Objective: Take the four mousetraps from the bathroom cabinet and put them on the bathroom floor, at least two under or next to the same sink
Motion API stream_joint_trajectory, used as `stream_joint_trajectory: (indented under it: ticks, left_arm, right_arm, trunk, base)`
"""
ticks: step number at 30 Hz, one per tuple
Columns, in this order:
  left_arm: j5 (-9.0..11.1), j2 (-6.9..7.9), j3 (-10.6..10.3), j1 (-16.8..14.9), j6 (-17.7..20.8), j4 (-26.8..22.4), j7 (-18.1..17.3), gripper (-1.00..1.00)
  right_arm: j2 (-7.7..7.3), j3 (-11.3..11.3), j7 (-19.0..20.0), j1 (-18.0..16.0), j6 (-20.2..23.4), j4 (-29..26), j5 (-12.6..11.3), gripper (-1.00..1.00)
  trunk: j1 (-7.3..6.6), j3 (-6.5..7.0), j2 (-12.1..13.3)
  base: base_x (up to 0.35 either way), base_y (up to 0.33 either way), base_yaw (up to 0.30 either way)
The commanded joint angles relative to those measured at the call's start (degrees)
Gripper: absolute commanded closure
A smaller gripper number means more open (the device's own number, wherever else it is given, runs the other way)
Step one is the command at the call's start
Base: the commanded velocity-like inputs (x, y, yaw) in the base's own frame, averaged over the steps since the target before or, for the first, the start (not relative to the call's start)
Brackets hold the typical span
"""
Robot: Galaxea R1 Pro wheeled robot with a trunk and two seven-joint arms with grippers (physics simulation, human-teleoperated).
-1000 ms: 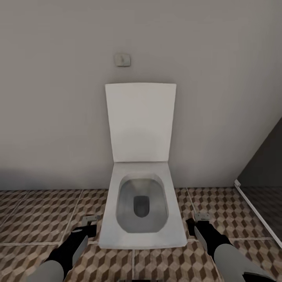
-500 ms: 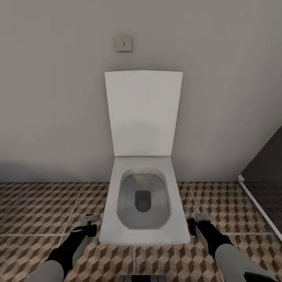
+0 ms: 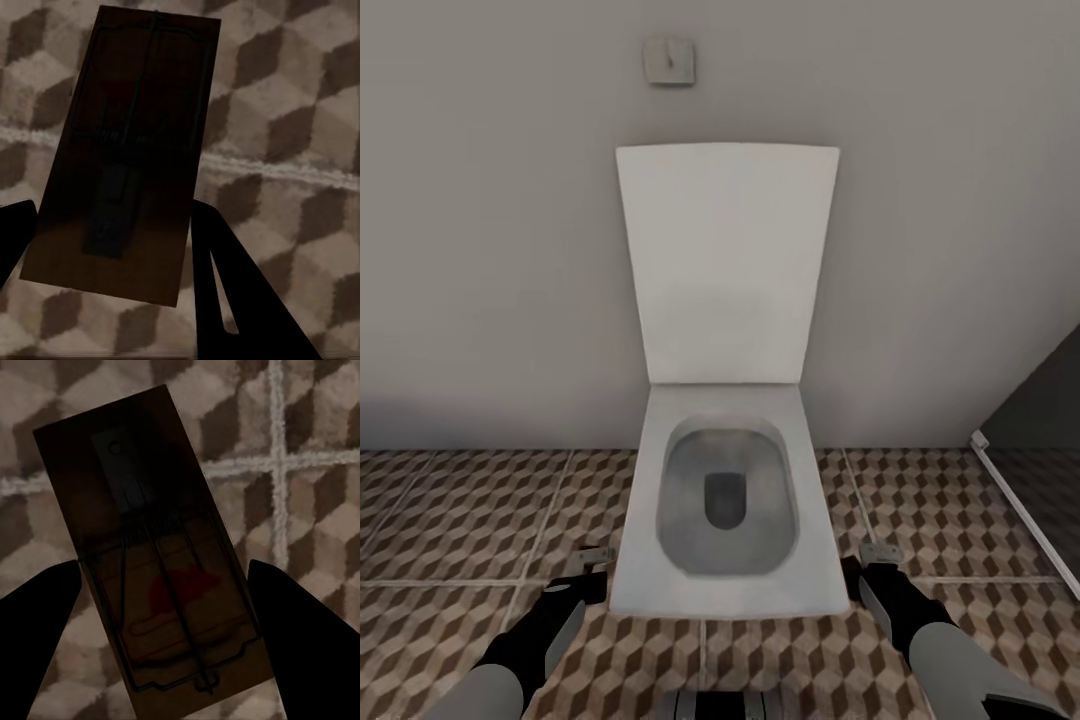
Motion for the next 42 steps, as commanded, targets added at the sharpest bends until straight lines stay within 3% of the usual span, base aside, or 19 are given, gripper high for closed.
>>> stream_joint_trajectory:
  ticks: [1, 9, 22, 42]
  left_arm:
    - [0.4, 0.05, -0.3, 0.0, 0.3, -0.1, 0.4, 1.0]
    - [0.4, 0.05, -0.3, 0.0, 0.3, -0.1, 0.4, 1.0]
    - [0.4, 0.05, -0.2, 0.0, 0.3, -0.2, 0.4, 1.0]
    - [0.5, -0.25, -0.5, 0.0, 0.1, -0.9, 0.7, 1.0]
  right_arm:
    - [0.06, -0.4, 0.1, 0.0, 0.3, -0.1, 0.6, 1.0]
    - [0.09, -0.4, 0.1, 0.0, 0.2, -0.1, 0.6, 1.0]
    - [0.05, -0.5, 0.0, 0.0, -0.9, -0.1, 0.5, 1.0]
    - [-0.24, -0.6, -0.5, 0.1, -10.6, 1.0, 0.2, 1.0]
  trunk:
    - [0.01, -0.27, 0.0]
    - [0.22, -2.04, -0.1]
    - [0.22, -2.04, -0.1]
    - [0.22, -2.04, -0.1]
  base:
    - [0.0, 0.0, 0.0]
    - [0.0, 0.0, 0.0]
    - [0.0, 0.0, 0.0]
    - [0.0, 0.0, 0.0]
